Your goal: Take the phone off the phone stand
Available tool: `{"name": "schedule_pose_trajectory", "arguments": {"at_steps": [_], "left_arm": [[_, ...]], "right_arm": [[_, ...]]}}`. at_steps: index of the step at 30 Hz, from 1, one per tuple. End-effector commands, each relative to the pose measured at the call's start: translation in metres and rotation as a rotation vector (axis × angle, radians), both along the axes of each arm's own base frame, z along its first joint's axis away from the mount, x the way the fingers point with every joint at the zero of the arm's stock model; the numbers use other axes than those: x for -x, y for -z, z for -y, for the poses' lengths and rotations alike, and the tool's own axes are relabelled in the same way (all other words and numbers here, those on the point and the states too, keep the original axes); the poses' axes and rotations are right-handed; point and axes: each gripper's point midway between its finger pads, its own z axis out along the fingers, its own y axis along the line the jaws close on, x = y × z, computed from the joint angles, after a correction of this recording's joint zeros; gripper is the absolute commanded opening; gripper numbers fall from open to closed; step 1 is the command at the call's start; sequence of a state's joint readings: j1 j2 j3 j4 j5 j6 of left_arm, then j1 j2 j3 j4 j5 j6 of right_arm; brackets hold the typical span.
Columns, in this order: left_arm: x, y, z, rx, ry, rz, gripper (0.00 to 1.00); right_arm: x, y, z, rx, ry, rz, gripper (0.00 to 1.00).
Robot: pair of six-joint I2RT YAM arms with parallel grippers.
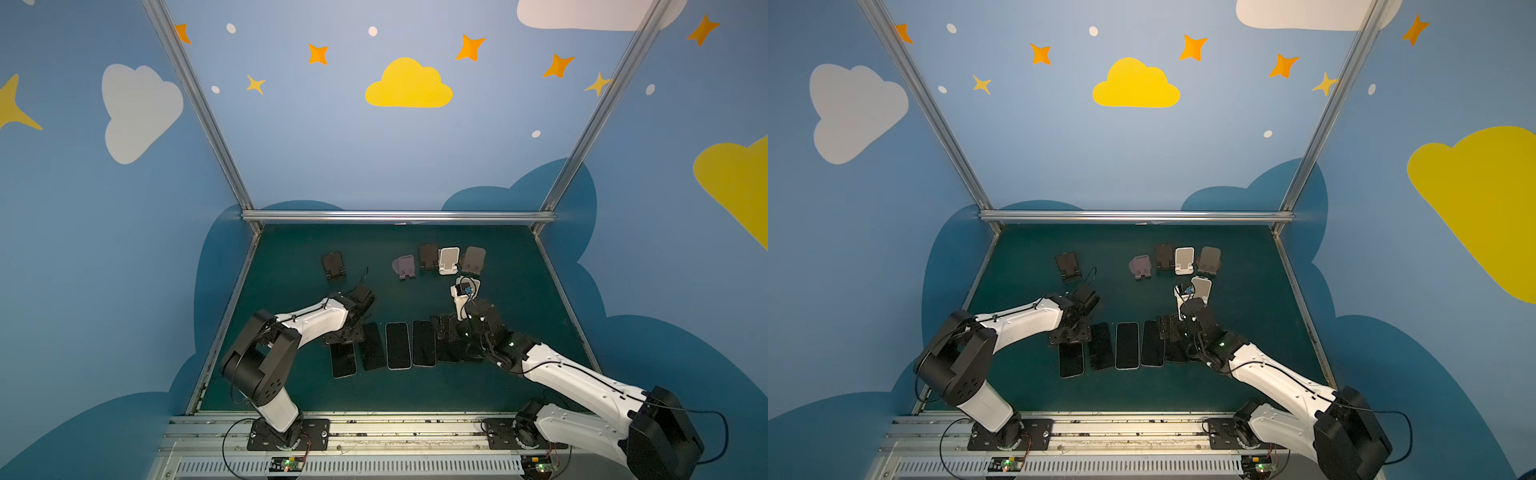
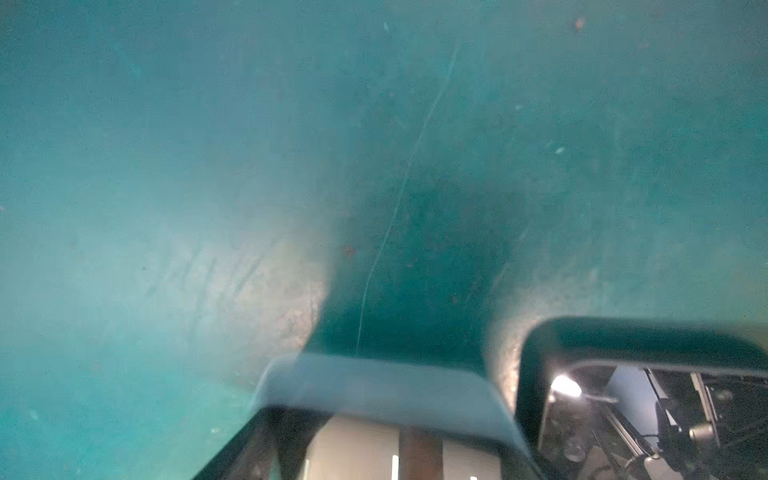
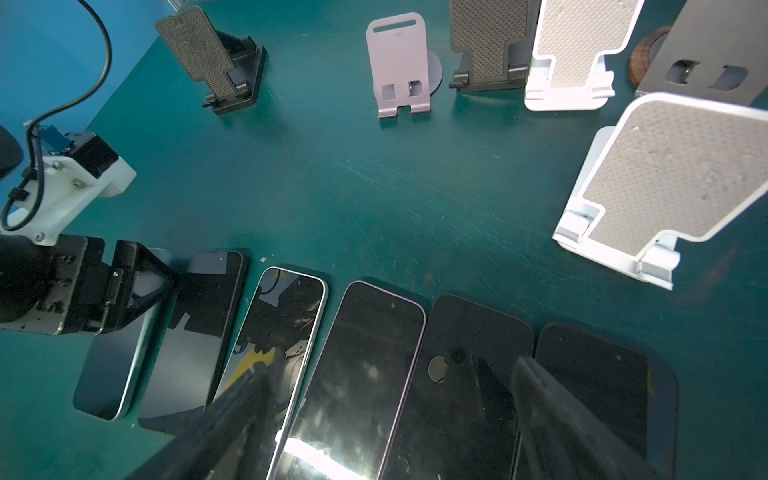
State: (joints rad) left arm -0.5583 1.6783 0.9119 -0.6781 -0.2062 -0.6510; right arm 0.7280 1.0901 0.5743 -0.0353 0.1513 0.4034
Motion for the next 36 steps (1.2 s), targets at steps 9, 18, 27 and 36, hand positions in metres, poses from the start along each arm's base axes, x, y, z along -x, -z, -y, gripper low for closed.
{"name": "schedule_pose_trajectory", "arguments": {"at_steps": [9, 18, 27, 36], "left_arm": [[0.019, 0.085, 0.028, 0.127, -0.020, -0.062, 0.79], [-0.004, 0.046, 0.059, 0.304, -0.015, 0.064, 0.78], [-0.014, -0.001, 0.056, 0.257, 0.085, 0.161, 0.86], [-0.014, -0.016, 0.048, 0.196, 0.121, 0.154, 0.91]], "right_arm": [[-0.004, -0.007, -0.007, -0.002, -0.018, -0.002, 0.91], [-0.005, -0.010, -0.002, 0.029, -0.004, -0.004, 0.91], [-0.004, -0.010, -0.001, 0.030, -0.002, -0.002, 0.91], [-0.004, -0.009, -0.001, 0.033, -0.004, -0.006, 0.91]]}}
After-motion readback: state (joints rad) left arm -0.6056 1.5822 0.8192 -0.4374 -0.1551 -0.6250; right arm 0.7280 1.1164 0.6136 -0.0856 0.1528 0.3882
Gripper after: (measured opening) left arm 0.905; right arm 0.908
